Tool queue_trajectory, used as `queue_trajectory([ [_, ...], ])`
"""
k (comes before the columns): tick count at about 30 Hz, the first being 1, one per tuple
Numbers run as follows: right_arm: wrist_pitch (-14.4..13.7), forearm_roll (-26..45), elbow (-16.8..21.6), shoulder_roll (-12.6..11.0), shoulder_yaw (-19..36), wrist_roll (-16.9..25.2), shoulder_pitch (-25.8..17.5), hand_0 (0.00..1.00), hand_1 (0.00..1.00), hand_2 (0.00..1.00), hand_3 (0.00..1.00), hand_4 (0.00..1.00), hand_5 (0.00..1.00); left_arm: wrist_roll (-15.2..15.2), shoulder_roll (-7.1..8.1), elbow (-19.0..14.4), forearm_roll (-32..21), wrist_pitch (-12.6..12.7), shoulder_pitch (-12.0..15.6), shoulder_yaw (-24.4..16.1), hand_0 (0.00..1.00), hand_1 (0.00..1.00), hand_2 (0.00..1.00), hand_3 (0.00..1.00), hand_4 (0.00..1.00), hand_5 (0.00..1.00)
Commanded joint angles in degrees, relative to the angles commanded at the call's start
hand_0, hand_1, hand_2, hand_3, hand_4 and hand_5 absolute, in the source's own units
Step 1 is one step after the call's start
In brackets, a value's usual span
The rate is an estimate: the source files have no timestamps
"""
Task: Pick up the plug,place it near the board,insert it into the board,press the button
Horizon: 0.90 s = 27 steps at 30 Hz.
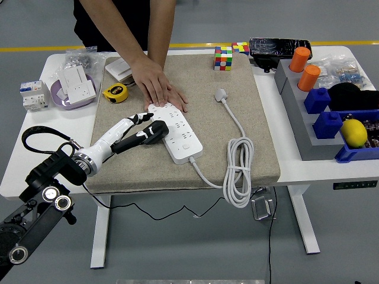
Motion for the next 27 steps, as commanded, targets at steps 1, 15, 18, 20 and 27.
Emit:
queue_trajectory([
  [1,0.0,0.1,0.0,0.0,-0.1,0.0,0.0,0.881,0.796,0.769,0.759,0.998,0.761,0.1,0.05,0.6,0.1,-0.3,-0.1,0.4,0.998,0.998,0.992,0.976,0.998,0.998],
  [15,0.0,0.2,-0.1,-0.2,-0.5,0.0,-0.2,0.880,0.796,0.769,0.764,0.998,0.766,-0.9,-0.05,4.4,0.7,0.4,-1.6,2.5,0.998,0.998,0.990,0.973,0.998,0.998],
  [18,0.0,0.2,0.0,-0.3,-0.5,0.1,-0.2,0.880,0.796,0.769,0.764,0.998,0.766,-1.0,-0.04,4.8,0.9,0.5,-2.1,2.8,0.998,0.998,0.990,0.973,0.998,0.998],
  [20,-0.1,0.3,-0.1,-0.3,-0.4,0.1,-0.1,0.877,0.796,0.768,0.765,0.998,0.770,-1.3,-0.08,5.4,0.8,0.6,-2.7,3.1,0.998,0.998,0.990,0.970,0.998,0.998],
  [27,-0.1,0.3,0.0,-0.2,-0.4,0.1,0.0,0.877,0.796,0.768,0.767,0.998,0.777,-2.2,-0.28,6.8,1.1,1.1,-4.6,4.1,0.998,0.998,0.990,0.966,0.998,0.998],
])
